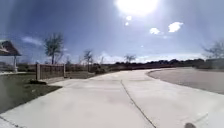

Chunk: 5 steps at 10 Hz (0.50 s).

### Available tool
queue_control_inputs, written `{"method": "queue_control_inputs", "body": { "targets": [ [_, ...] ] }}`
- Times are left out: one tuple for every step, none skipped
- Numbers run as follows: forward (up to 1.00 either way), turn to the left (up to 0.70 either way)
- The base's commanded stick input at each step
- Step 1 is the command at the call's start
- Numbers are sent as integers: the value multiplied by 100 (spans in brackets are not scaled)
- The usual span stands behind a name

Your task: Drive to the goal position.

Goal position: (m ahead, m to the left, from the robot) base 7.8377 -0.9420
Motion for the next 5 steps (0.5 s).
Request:
{"method": "queue_control_inputs", "body": {
  "targets": [
    [100, 0],
    [100, 0],
    [100, 0],
    [100, 0],
    [100, 0]
  ]
}}
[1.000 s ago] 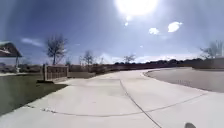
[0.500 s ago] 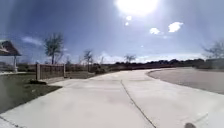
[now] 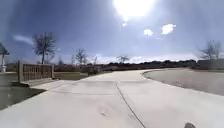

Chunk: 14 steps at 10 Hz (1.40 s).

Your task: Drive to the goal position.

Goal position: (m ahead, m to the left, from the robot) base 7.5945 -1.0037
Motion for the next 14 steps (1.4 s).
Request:
{"method": "queue_control_inputs", "body": {
  "targets": [
    [100, 0],
    [100, 0],
    [100, 0],
    [100, 0],
    [100, 0],
    [100, 0],
    [100, 0],
    [100, 0],
    [100, -20],
    [100, -40],
    [100, -31],
    [100, 0],
    [100, 0],
    [100, 0]
  ]
}}
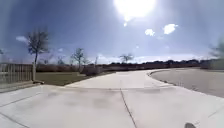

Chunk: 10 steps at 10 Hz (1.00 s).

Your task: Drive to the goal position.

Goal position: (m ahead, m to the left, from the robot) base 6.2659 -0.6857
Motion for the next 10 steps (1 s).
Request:
{"method": "queue_control_inputs", "body": {
  "targets": [
    [100, 0],
    [100, 0],
    [100, 0],
    [100, 0],
    [100, 0],
    [100, 0],
    [100, 0],
    [100, 0],
    [100, 0],
    [100, 0]
  ]
}}
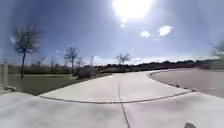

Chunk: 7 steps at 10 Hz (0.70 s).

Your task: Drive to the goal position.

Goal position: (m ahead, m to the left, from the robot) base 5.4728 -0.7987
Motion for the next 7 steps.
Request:
{"method": "queue_control_inputs", "body": {
  "targets": [
    [100, 0],
    [100, -25],
    [100, -40],
    [100, -6],
    [100, 0],
    [100, 0],
    [100, 0]
  ]
}}
